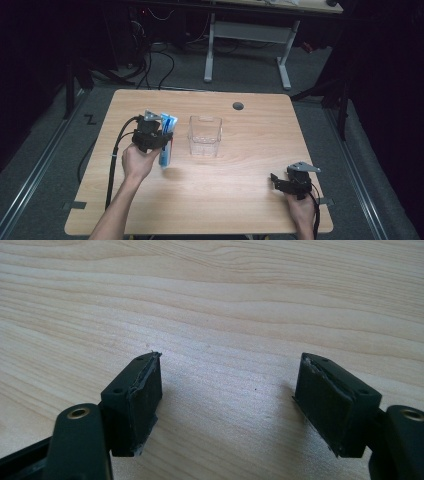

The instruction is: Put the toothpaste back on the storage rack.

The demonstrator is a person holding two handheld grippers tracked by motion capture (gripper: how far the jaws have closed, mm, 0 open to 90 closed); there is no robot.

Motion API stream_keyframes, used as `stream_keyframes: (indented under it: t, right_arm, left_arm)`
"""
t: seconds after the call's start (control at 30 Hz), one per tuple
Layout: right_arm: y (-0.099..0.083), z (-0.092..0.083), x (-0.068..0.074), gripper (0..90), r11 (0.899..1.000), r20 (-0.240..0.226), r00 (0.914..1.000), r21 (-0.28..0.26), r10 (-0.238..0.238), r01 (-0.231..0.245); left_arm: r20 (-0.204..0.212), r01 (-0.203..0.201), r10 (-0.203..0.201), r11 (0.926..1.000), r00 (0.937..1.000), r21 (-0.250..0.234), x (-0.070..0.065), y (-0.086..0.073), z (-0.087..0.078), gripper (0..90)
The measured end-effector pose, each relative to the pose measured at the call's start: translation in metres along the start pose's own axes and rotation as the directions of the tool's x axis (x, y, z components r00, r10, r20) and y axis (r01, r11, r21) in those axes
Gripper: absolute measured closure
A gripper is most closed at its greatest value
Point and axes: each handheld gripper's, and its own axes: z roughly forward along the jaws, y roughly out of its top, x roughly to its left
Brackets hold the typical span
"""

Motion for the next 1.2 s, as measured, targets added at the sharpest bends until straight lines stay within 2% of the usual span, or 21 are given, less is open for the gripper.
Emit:
stream_keyframes:
  t: [0.23,0.43,0.77,1.2]
  right_arm:
    - [0.000,0.000,0.000,26.5,1.000,-0.001,1.0000,-0.001,-0.001,0.001]
    - [0.000,0.000,0.000,26.5,1.000,0.000,1.0000,0.000,0.000,0.000]
    - [0.000,0.000,0.000,26.5,1.000,-0.001,1.0000,0.000,0.000,0.000]
    - [0.000,0.000,0.000,26.6,1.000,-0.001,1.0000,-0.001,-0.001,0.001]
  left_arm:
    - [-0.012,-0.025,0.024,0.9988,0.9996,-0.042,-0.004,0.008,-0.012,73.7]
    - [-0.006,-0.028,0.027,0.9969,0.9996,-0.074,-0.005,0.016,-0.022,73.9]
    - [0.031,-0.032,0.036,0.9930,0.9989,-0.113,-0.009,0.035,-0.033,73.8]
    - [0.073,-0.035,0.049,0.9835,0.9961,-0.177,-0.017,0.059,-0.046,73.8]
